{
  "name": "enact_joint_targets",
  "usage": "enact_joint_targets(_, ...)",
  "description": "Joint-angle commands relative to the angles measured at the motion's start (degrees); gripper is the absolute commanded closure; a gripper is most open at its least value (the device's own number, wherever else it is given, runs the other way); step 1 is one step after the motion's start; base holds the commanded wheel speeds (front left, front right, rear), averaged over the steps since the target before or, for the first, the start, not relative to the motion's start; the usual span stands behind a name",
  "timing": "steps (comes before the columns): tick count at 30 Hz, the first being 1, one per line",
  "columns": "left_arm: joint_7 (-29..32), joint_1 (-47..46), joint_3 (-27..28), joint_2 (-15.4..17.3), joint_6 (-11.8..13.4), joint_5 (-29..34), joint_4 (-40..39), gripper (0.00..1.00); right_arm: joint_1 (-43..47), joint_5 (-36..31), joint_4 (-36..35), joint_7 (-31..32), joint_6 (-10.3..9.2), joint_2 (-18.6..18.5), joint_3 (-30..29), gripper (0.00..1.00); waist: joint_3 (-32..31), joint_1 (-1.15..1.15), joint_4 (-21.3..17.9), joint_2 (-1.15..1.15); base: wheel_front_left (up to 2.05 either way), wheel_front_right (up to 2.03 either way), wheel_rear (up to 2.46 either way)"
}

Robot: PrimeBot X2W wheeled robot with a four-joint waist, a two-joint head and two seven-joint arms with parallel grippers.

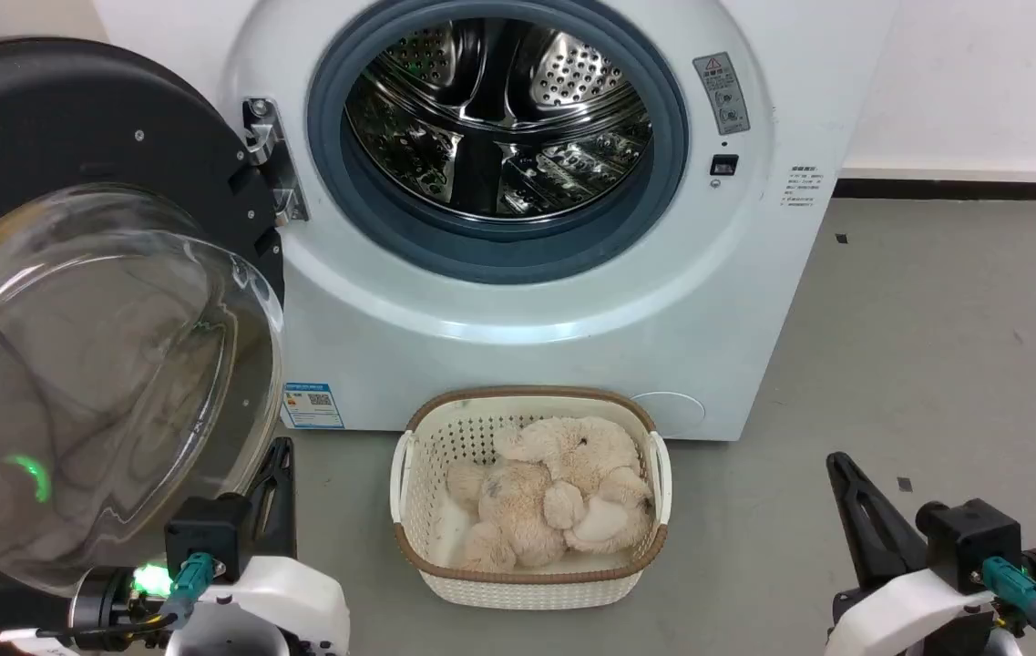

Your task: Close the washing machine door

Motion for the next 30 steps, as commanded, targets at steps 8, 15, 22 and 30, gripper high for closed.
enact_joint_targets(8,0.02,0.76,0.04,-0.02,-0.25,0.16,-0.23,1.0,-0.8,-0.44,-0.23,0.03,0.03,0.28,-0.01,1.0,0.0,0.0,0.0,0.0,0.0,0.0,0.0)
enact_joint_targets(15,-0.27,0.04,-0.09,-0.01,0.08,-0.12,0.11,0.0,0.08,0.2,0.04,-0.25,0.0,-0.01,0.04,0.0,0.0,0.0,0.01,0.0,0.0,0.0,0.0)
enact_joint_targets(22,-1.11,0.14,-0.27,-0.01,0.11,-0.45,0.23,0.0,0.23,0.68,0.01,-1.09,0.0,0.01,0.13,0.0,0.02,0.0,0.26,0.0,0.0,0.0,0.0)
enact_joint_targets(30,-2.07,0.31,-0.44,-0.01,0.16,-0.8,0.28,0.0,0.45,1.24,0.01,-2.06,0.0,0.03,0.42,0.0,-0.01,0.0,1.36,0.0,0.0,0.0,0.0)
